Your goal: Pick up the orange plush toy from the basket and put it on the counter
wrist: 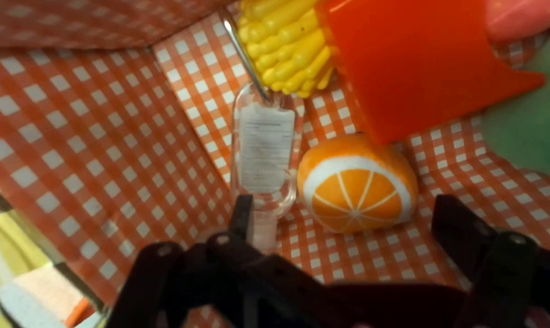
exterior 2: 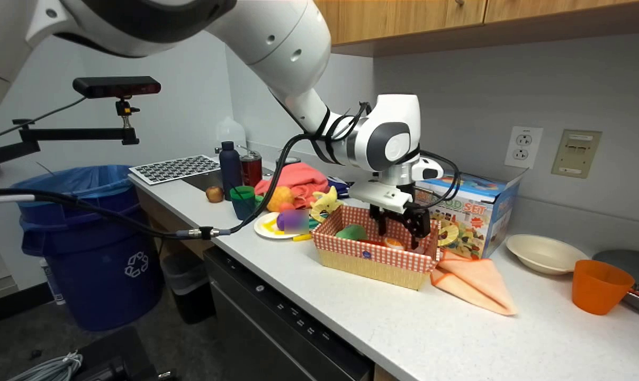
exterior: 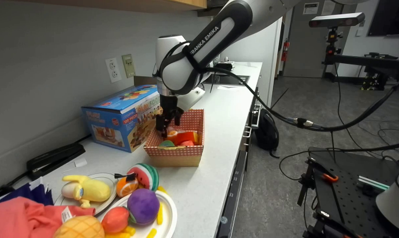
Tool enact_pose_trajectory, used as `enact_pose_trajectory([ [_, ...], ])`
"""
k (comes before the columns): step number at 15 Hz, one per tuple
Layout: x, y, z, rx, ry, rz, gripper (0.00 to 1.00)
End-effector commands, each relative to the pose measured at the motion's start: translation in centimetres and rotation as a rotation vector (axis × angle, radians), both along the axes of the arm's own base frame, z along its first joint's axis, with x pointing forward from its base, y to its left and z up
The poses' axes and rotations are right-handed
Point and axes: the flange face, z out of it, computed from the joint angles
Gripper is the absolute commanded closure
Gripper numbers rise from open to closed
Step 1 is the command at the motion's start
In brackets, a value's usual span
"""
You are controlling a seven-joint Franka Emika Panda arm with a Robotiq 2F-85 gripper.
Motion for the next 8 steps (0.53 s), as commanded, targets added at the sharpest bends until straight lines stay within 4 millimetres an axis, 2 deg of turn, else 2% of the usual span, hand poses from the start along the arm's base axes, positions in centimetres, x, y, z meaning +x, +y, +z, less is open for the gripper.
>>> enact_pose_trajectory([
  [1, 1.4, -0.1, -1.4, 0.015, -0.002, 0.012, 0.11],
  [2, 1.5, 0.0, -1.6, 0.016, 0.0, 0.009, 0.26],
  [3, 1.5, 0.1, -1.6, 0.017, 0.003, 0.009, 0.35],
  [8, 1.5, -0.2, 1.5, 0.003, -0.029, -0.008, 0.73],
])
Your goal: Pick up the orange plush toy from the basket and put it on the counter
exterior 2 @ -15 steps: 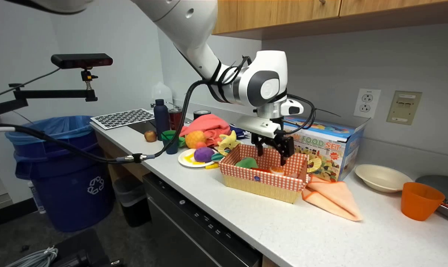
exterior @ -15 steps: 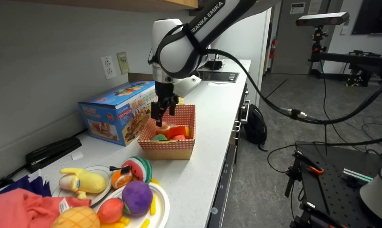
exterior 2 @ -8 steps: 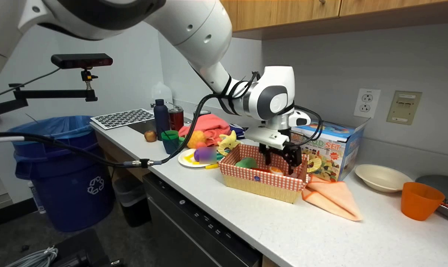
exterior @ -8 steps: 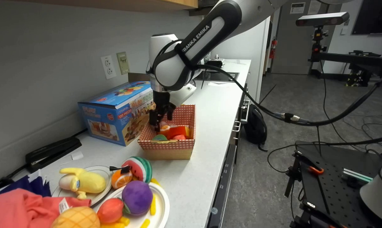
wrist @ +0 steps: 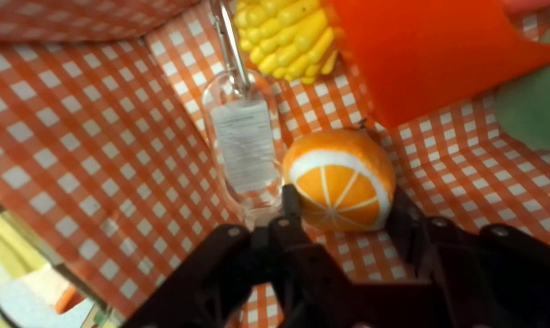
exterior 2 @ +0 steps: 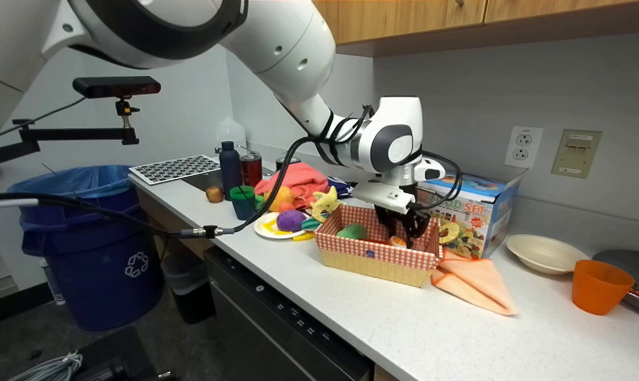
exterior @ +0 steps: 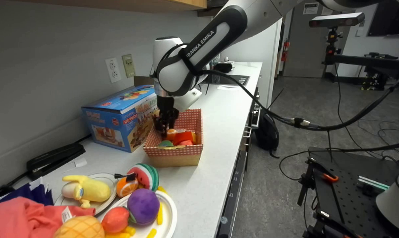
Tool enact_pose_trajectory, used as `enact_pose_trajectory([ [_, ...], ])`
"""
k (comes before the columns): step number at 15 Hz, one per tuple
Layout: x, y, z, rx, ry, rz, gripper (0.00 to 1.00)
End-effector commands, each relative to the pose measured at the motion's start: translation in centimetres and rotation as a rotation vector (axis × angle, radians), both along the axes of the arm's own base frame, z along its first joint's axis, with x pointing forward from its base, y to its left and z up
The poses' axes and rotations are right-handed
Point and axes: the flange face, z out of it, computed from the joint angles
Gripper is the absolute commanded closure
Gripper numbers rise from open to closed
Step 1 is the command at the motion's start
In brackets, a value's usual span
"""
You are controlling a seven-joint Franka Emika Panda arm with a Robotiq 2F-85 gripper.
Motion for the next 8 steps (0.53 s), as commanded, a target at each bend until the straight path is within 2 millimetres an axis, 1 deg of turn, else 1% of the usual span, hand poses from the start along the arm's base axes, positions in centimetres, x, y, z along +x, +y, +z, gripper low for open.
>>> enact_pose_trajectory([
  [1, 0.2, -0.5, 2.1, 0.01, -0.013, -0.012, 0.81],
  [4, 0.0, -0.6, 3.5, 0.013, -0.025, -0.02, 0.99],
  [5, -0.1, -0.6, 4.2, 0.011, -0.03, -0.025, 1.0],
  [8, -1.2, -0.9, 7.8, 0.012, -0.05, -0.041, 1.0],
])
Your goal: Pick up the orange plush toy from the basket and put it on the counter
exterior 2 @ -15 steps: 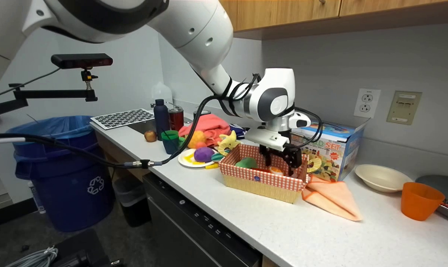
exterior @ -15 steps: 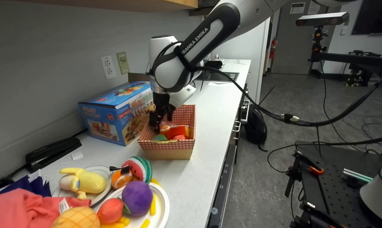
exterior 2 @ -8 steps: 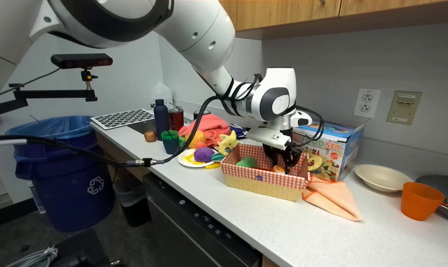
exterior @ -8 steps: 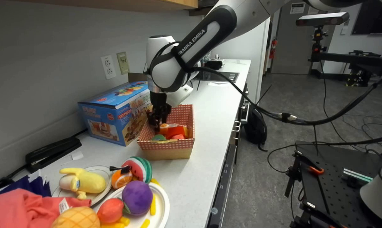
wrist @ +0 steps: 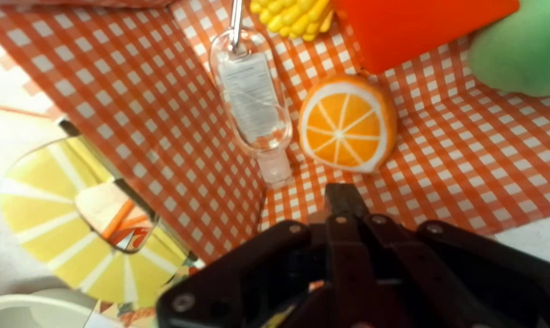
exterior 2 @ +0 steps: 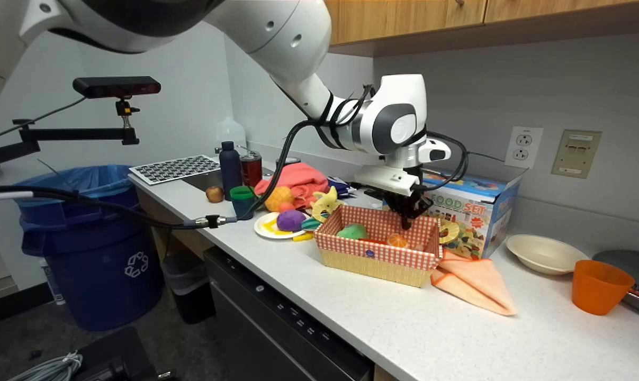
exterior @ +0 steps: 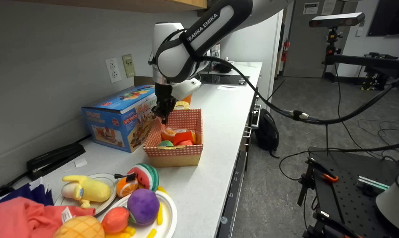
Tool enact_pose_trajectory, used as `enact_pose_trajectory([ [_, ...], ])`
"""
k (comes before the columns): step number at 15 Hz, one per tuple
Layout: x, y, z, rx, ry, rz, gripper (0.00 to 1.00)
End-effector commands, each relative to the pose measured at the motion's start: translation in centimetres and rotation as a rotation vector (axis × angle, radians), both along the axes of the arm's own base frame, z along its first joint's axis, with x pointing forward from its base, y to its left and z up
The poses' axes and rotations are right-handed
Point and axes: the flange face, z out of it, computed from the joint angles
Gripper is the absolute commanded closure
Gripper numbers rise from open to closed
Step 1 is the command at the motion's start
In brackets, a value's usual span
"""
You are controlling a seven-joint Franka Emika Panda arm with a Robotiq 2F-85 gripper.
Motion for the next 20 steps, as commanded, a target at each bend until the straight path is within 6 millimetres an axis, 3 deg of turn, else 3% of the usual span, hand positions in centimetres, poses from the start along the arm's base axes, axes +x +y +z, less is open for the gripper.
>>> enact_pose_trajectory([
  [1, -1.8, -0.6, 4.6, -0.007, 0.004, -0.017, 1.0],
  [2, -2.0, -0.7, 5.2, -0.009, 0.019, -0.004, 1.0],
  [3, -2.0, -0.9, 5.6, -0.023, 0.025, -0.017, 0.74],
  [5, -1.7, -0.6, 5.5, -0.016, 0.048, -0.01, 0.66],
  [7, -1.4, -0.1, 4.9, 0.003, 0.073, -0.001, 0.5],
  [13, 0.0, 1.2, -1.0, 0.016, 0.127, 0.005, 0.05],
  [15, 0.4, 1.5, -2.3, 0.018, 0.136, 0.0, 0.0],
  [20, 1.8, 1.4, -4.0, 0.028, 0.13, -0.026, 0.0],
])
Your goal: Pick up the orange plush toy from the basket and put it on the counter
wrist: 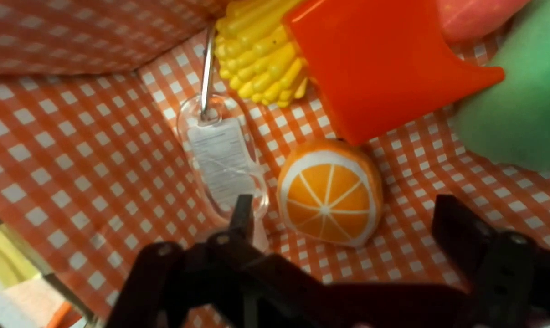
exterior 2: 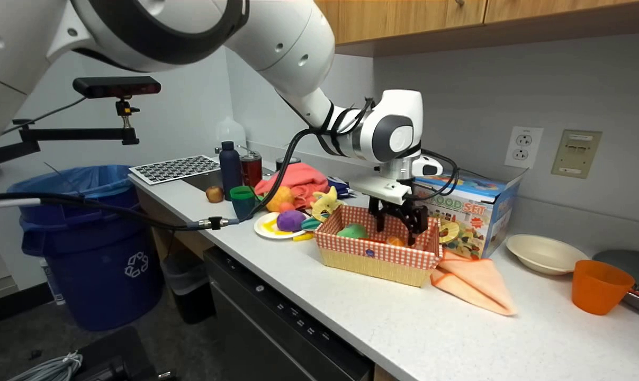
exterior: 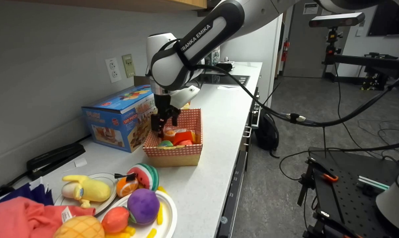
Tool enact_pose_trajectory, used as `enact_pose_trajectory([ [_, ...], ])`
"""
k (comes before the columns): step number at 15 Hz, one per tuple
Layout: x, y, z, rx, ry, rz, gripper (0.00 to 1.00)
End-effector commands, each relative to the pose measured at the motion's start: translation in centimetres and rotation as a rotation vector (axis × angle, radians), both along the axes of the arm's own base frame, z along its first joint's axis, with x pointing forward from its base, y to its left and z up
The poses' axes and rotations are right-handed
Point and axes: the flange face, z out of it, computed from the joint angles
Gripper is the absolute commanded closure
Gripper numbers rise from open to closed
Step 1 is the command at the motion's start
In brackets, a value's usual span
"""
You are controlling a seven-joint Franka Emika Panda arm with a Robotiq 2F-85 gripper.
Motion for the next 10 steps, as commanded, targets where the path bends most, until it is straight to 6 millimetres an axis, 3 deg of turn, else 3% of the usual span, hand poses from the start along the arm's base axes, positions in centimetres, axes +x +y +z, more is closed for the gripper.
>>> enact_pose_trajectory([
  [1, 1.7, 0.3, -0.5, 0.026, -0.009, -0.033, 0.0],
  [3, 1.9, 0.5, -1.2, 0.041, -0.006, -0.045, 0.0],
  [5, 1.9, 0.9, -1.7, 0.048, -0.003, -0.048, 0.08],
  [6, 1.9, 1.0, -2.0, 0.057, -0.001, -0.051, 0.24],
  [10, 1.8, 0.7, -2.7, 0.072, 0.007, -0.067, 0.51],
])
